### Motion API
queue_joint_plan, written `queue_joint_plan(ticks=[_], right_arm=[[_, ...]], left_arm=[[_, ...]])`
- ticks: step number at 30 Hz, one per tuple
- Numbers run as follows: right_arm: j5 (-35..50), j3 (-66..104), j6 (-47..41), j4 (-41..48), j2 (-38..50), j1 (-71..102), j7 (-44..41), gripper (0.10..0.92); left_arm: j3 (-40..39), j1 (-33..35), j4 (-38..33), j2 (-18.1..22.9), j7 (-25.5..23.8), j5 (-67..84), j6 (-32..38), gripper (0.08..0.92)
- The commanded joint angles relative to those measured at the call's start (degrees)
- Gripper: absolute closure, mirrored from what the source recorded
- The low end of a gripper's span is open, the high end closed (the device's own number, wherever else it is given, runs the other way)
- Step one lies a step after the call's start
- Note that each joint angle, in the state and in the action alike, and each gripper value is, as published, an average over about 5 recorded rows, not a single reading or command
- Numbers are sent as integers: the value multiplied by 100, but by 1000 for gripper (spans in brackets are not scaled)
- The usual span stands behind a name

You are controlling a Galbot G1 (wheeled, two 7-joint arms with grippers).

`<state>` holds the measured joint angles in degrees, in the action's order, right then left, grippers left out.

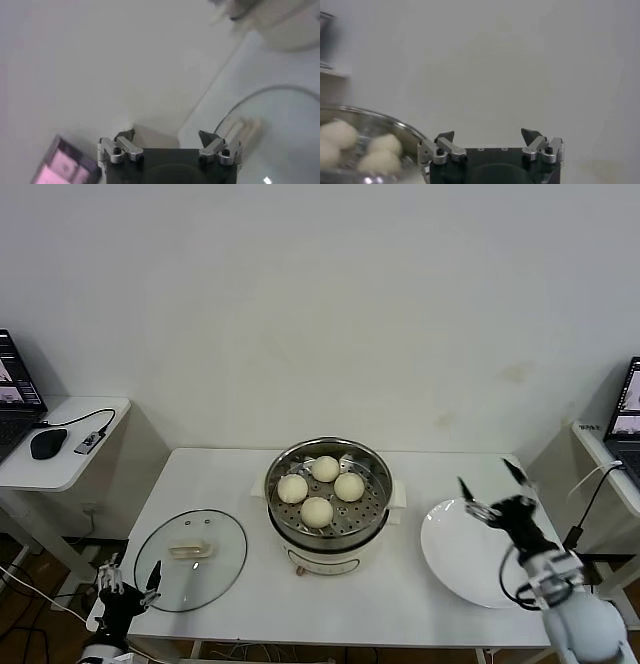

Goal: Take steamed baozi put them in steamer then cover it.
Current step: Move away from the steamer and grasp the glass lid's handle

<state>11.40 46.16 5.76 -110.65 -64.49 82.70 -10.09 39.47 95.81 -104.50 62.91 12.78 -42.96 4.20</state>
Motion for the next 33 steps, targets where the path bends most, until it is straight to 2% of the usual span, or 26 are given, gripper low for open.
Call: queue_joint_plan(ticks=[1,18,33], right_arm=[[12,1348,138,-107,-812,1071,337,203],[-172,1444,235,-172,-1140,1302,422,203],[-369,1352,329,-150,-1250,1352,332,203]], left_arm=[[-418,-669,1015,-421,3,-1579,310,177],[-1116,-1803,1767,-654,-78,-1494,220,177],[-1482,-2336,2149,-660,-93,-1436,143,177]])
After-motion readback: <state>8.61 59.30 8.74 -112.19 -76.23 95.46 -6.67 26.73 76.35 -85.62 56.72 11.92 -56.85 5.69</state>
